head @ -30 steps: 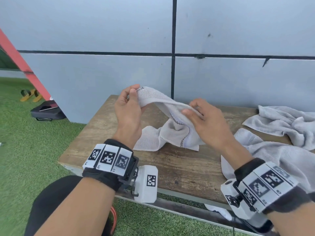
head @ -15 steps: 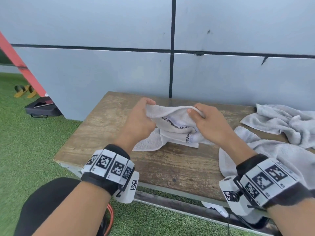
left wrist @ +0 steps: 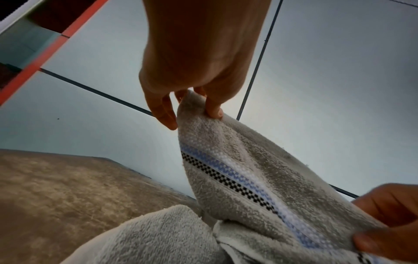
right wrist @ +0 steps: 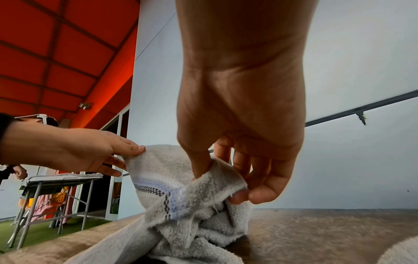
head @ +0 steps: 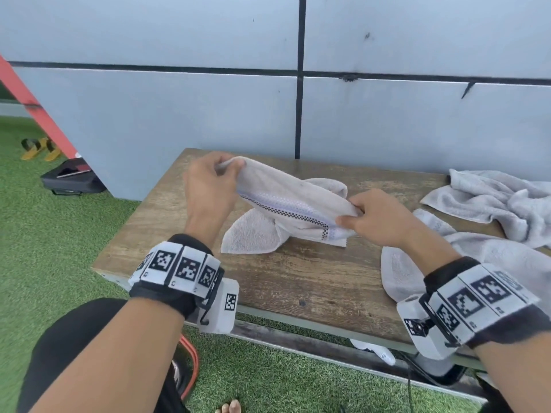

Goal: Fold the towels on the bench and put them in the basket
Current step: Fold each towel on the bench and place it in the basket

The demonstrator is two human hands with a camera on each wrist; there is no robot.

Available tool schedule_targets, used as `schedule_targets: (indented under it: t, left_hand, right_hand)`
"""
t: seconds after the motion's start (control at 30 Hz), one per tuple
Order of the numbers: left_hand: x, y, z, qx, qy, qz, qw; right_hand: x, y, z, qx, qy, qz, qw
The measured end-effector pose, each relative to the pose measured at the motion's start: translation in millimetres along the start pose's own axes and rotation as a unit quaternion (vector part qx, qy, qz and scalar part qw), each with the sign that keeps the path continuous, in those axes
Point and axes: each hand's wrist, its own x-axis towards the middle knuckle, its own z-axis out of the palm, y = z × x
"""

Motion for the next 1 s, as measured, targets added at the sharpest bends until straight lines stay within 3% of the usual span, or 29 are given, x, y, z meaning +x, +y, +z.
schedule_targets:
  t: [0.2,0.47,0.6,0.77,0.93,1.0]
  left_hand:
    - [-6,-8,4,-0.016,-0.09,-0.048,0.995]
    - [-19,-5,14,-0.018,-0.165,-0.044,0.985]
    - [-16,-6,15,0.007,-0.144,-0.023,0.989]
    - [4,3,-2,-0.023,-0.019,0.014,0.999]
    - [57,45,-19,-0.011,-0.058,0.064,0.996]
    - [80,78,-18,-0.027,-0.085,0.062,0.994]
  right_hand:
    - [0,5,1,0.054,0.07,0.008,0.996]
    - [5,0,14,0.099,0.104,-0.019,0.99]
    - [6,0,16,0.129,0.089,-0.032,0.987]
    - [0,-2,-6,0.183,0.17,-0.01,0.968]
    - [12,-1,-52,0.146,0.22,0.025,0.964]
    - [30,-11,-85,0.185,0.232,0.045,0.954]
